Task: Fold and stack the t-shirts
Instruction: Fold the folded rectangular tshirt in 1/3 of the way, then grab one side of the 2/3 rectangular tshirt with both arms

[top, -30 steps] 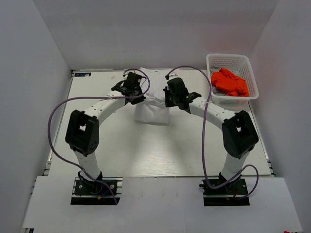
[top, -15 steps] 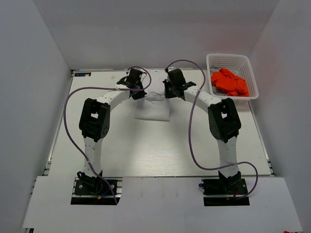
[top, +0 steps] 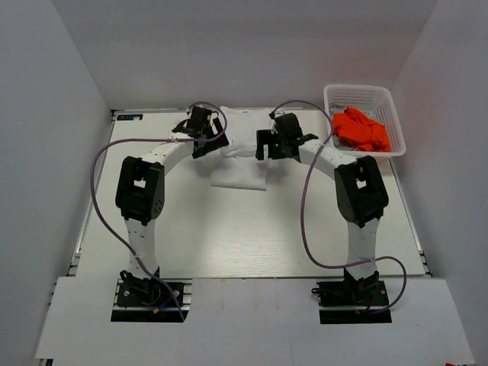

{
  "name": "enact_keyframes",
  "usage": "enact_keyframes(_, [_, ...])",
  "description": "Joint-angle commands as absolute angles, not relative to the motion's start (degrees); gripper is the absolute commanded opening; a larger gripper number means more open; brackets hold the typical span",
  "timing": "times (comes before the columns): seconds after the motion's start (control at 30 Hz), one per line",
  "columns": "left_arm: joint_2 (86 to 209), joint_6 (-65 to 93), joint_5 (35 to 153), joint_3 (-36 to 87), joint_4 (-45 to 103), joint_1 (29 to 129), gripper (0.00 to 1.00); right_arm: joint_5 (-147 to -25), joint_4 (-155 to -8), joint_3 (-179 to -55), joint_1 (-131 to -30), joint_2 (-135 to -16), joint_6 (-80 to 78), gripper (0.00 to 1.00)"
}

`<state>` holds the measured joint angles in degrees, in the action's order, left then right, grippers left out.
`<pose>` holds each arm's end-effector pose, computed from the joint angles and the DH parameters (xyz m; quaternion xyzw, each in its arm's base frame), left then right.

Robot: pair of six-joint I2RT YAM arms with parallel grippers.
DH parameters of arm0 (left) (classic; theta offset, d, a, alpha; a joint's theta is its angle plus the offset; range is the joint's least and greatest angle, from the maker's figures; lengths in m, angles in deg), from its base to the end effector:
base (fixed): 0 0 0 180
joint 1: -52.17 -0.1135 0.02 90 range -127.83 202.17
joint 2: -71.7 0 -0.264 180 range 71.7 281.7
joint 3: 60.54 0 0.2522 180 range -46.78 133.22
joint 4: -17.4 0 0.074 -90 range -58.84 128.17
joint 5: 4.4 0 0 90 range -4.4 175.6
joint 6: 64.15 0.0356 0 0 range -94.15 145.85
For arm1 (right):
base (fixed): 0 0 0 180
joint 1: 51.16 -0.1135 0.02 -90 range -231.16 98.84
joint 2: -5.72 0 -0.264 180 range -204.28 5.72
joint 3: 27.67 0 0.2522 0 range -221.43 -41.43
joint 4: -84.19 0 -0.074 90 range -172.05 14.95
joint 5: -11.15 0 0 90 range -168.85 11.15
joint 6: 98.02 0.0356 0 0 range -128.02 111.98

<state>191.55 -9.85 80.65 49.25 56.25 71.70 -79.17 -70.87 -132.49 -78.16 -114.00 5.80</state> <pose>0.4456 -0.1548 0.2159 -0.1466 0.9241 -0.1267 0.3294 0.4265 0.2175 0.2077 -0.1051 0.8996 0.1502 0.3964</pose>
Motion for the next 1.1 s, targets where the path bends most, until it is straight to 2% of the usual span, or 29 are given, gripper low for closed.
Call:
enact_keyframes(0.0, [183.42,-8.6,84.89,39.73,57.18,73.0,1.0,-83.67,-74.3,-119.96,-78.49,-103.29,8.93,0.9])
enact_keyframes(0.1, [178.25,-8.6,86.82,27.02,55.26,73.53,1.0,-89.29,-77.38,-109.23,-78.58,-97.73,13.32,0.9])
enact_keyframes(0.2, [176.64,-8.6,88.76,20.48,52.08,73.53,1.0,-94.31,-83.09,-101.82,-78.75,-94.83,15.96,0.9])
enact_keyframes(0.37, [177.6,-8.6,88.76,19.32,50.95,73.53,0.93,-94.93,-85.56,-99.7,-78.75,-96.58,15.8,0.89])
enact_keyframes(0.4, [178.74,-8.6,88.15,20.1,50.94,73.53,0.87,-94.93,-85.65,-100.22,-78.84,-97.02,15.8,0.89])
enact_keyframes(0.57, [180.95,-8.6,86.12,21.33,52.08,73.53,0.63,-94.67,-87.14,-102.16,-78.84,-101.93,15.44,0.72])
enact_keyframes(0.6, [181.73,-8.6,86.12,21.34,52.08,73.53,0.53,-94.67,-86.98,-103.29,-78.58,-102.47,15.44,0.67])
enact_keyframes(0.63, [182.52,-8.6,86.12,22.03,52.08,73.53,0.49,-94.84,-86.97,-103.74,-78.75,-102.99,15.36,0.62])
enact_keyframes(0.67, [182.53,-8.6,86.12,22.04,52.08,73.53,0.46,-95.02,-86.71,-104.09,-78.84,-103.35,15.44,0.52])
enact_keyframes(0.73, [183.06,-8.6,86.12,22.57,51.39,73.53,0.41,-95.46,-87.76,-104.09,-78.93,-104.4,15.27,0.4])
enact_keyframes(0.77, [184.28,-8.6,87.25,22.57,49.55,73.53,0.38,-95.29,-88.37,-104.01,-79.02,-105.28,15.27,0.27])
enact_keyframes(0.8, [184.81,-8.6,89.96,22.57,49.53,73.53,0.32,-95.46,-88.29,-104.09,-78.5,-105.72,15.27,0.2])
enact_keyframes(0.83, [185.51,-7.91,91.38,23.53,49.53,73.53,0.14,-96.42,-87.25,-104.88,-78.49,-106.33,15.27,0.15])
enact_keyframes(0.87, [186.04,-7.9,92.27,24.75,49.53,73.53,0.0,-96.6,-86.89,-105.23,-78.32,-106.34,15.18,0.0])
enact_keyframes(1.0, [182.99,-7.37,92.89,22.23,52.43,73.53,0.0,-96.51,-85.22,-103.66,-79.11,-102.22,14.48,0.0])
enact_keyframes(1.07, [176.58,-7.37,91.75,18.01,52.96,74.05,0.0,-97.04,-82.15,-102.16,-79.02,-97.39,14.21,0.0])
